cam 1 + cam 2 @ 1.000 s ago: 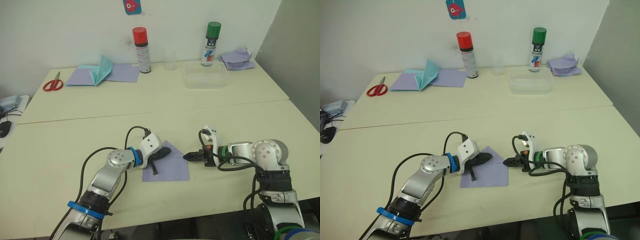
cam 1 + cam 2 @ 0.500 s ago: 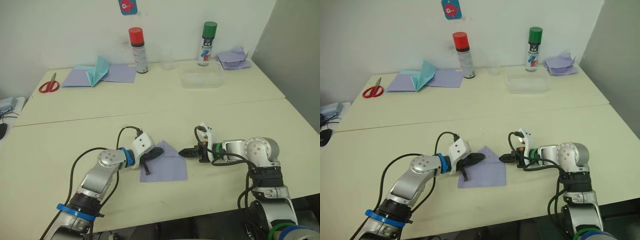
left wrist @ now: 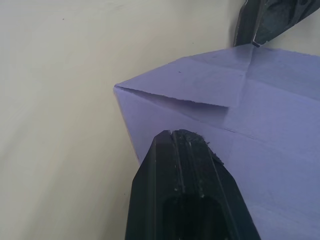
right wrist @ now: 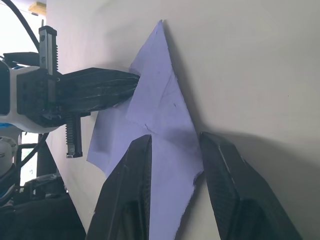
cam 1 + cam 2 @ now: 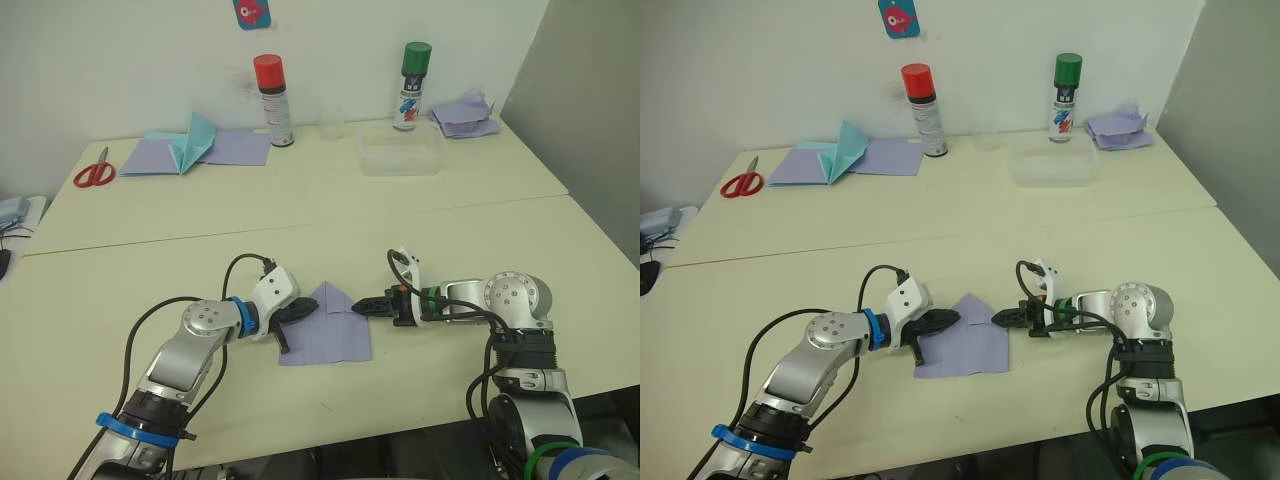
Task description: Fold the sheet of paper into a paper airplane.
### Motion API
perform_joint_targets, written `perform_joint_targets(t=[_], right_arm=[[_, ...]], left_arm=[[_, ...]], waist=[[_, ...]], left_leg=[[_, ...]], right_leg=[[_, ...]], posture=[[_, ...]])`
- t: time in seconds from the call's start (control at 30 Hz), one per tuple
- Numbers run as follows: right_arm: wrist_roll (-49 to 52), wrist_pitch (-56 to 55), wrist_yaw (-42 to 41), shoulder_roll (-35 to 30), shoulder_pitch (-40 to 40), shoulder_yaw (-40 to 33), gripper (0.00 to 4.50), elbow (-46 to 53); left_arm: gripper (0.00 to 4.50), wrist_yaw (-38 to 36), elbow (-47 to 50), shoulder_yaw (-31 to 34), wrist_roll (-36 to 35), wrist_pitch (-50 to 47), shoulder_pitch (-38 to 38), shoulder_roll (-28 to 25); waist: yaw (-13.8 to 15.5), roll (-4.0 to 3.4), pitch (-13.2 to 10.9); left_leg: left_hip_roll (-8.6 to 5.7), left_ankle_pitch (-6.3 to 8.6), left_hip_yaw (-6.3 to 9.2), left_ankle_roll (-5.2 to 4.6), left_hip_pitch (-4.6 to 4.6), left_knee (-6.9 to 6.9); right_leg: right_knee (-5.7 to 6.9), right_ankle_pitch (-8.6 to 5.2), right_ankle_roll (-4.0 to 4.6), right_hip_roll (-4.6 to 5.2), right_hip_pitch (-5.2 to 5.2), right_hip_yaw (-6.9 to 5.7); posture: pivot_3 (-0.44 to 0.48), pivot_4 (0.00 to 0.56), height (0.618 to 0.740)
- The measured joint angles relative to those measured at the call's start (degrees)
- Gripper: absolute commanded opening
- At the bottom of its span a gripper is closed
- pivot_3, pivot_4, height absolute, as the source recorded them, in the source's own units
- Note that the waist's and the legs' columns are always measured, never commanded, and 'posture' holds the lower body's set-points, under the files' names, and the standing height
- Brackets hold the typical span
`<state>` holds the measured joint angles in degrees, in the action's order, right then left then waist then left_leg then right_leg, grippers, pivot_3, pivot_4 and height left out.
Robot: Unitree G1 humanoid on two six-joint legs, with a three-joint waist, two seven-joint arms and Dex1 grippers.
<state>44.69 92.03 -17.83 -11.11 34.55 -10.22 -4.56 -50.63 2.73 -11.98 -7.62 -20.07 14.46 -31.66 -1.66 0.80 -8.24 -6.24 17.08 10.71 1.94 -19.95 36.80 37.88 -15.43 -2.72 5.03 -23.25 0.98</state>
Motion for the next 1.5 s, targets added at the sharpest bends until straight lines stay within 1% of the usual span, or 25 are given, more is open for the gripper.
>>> perform_joint_targets(t=[0.07, 0.13, 0.17, 0.5, 0.67, 0.87, 0.9, 0.97, 1.1, 1.13, 1.27, 1.5], right_arm=[[0.6, 0.0, 0.6, 0.0, 0.1, -0.4, 0.97, -0.5], [0.8, 0.0, 1.0, 0.0, 0.1, -0.8, 0.23, -0.9], [1.2, 0.0, 1.3, 0.0, 0.1, -1.1, 0.03, -0.9], [2.2, 0.0, 2.2, -0.6, 1.4, -2.7, 0.03, -2.8], [6.6, 0.0, 2.5, -1.7, 2.4, -3.5, 0.03, -3.9], [11.8, 0.0, 2.6, -5.4, 2.5, -2.5, 0.03, -4.7], [11.8, 0.0, 2.6, -5.8, 2.5, -2.1, 0.20, -4.6], [11.8, 0.0, 2.5, -6.7, 2.5, -1.7, 0.60, -4.5], [15.9, 0.0, 3.2, -9.5, 1.8, -1.2, 2.01, -4.5], [17.5, 0.0, 3.9, -10.0, 1.2, -1.0, 2.43, -4.5], [23.4, 0.0, 9.2, -9.9, -1.1, -0.3, 3.84, -5.2], [28.1, 0.0, 18.4, -6.2, -1.1, -2.8, 3.84, -7.6]], left_arm=[[0.00, 0.0, -0.1, -0.1, 0.0, 0.0, 0.1, 0.0], [0.00, 0.0, -0.1, -0.1, 0.0, 0.0, 0.2, 0.0], [0.00, -0.1, -0.1, -0.2, 0.0, 0.0, 0.2, 0.0], [0.00, -0.1, -0.3, -0.4, 0.1, 0.0, 0.5, 0.0], [0.00, -0.1, -0.5, -0.7, 0.1, 0.0, 0.9, 0.0], [0.00, -0.2, -0.9, -0.9, 0.1, 0.0, 1.1, 0.0], [0.00, -0.2, -1.0, -0.9, 0.1, 0.0, 1.1, 0.0], [0.00, -0.2, -1.0, -0.9, 0.1, 0.0, 1.1, 0.0], [0.00, -0.2, -1.1, -1.1, 0.1, 0.0, 1.2, 0.1], [0.00, -0.2, -1.1, -1.1, 0.1, 0.0, 1.2, 0.0], [0.00, -0.2, -1.1, -1.1, 0.1, 0.0, 1.2, 0.1], [0.00, -0.1, -0.7, -1.1, 0.1, -0.1, 0.9, 0.0]], waist=[[0.0, 0.00, 0.0], [0.0, 0.00, 0.0], [0.0, 0.00, 0.0], [0.0, -0.01, 0.0], [0.0, -0.02, 0.0], [0.1, -0.02, 0.0], [0.1, -0.03, 0.0], [0.1, -0.02, 0.0], [0.1, -0.02, 0.0], [0.1, -0.02, 0.0], [0.2, -0.02, 0.0], [0.2, -0.07, 0.0]], left_leg=[[0.00, 0.00, 0.00, 0.00, 0.00, 0.00], [0.00, 0.00, 0.00, 0.00, -0.01, 0.00], [-0.01, 0.00, 0.00, 0.00, -0.01, 0.01], [-0.01, 0.00, 0.00, -0.01, -0.01, 0.02], [-0.01, 0.01, 0.00, -0.01, -0.01, 0.02], [-0.02, 0.04, -0.01, -0.07, -0.02, 0.02], [-0.02, 0.13, -0.02, -0.24, -0.02, 0.02], [-0.02, 0.14, -0.01, -0.25, -0.02, 0.03], [-0.02, 0.15, -0.01, -0.27, -0.03, 0.04], [-0.02, 0.15, -0.02, -0.27, -0.03, 0.04], [-0.02, 0.16, -0.05, -0.28, -0.03, 0.04], [-0.01, 0.16, -0.07, -0.29, 0.00, 0.04]], right_leg=[[0.00, 0.00, 0.00, 0.00, 0.00, 0.00], [0.00, 0.00, 0.00, 0.01, 0.00, 0.00], [0.00, 0.00, 0.00, 0.01, 0.00, 0.00], [0.00, 0.00, 0.00, 0.01, 0.01, -0.01], [0.00, 0.00, 0.00, 0.01, 0.02, -0.01], [-0.01, 0.00, 0.00, 0.02, 0.02, -0.01], [-0.01, 0.00, 0.00, 0.02, 0.02, -0.01], [-0.01, 0.00, 0.00, 0.02, 0.03, -0.01], [-0.04, 0.00, 0.00, 0.03, 0.04, -0.02], [-0.05, 0.00, 0.00, 0.04, 0.04, -0.01], [-0.04, 0.00, 0.00, 0.07, 0.04, 0.01], [-0.04, 0.00, 0.00, 0.05, 0.06, 0.02]], posture=[[0.000, 0.150, 0.740], [0.000, 0.150, 0.740], [0.000, 0.150, 0.740], [0.000, 0.150, 0.740], [0.000, 0.150, 0.740], [0.000, 0.150, 0.740], [0.000, 0.150, 0.740], [0.000, 0.150, 0.740], [0.000, 0.150, 0.740], [0.000, 0.150, 0.740], [0.000, 0.150, 0.740], [0.000, 0.150, 0.740]])
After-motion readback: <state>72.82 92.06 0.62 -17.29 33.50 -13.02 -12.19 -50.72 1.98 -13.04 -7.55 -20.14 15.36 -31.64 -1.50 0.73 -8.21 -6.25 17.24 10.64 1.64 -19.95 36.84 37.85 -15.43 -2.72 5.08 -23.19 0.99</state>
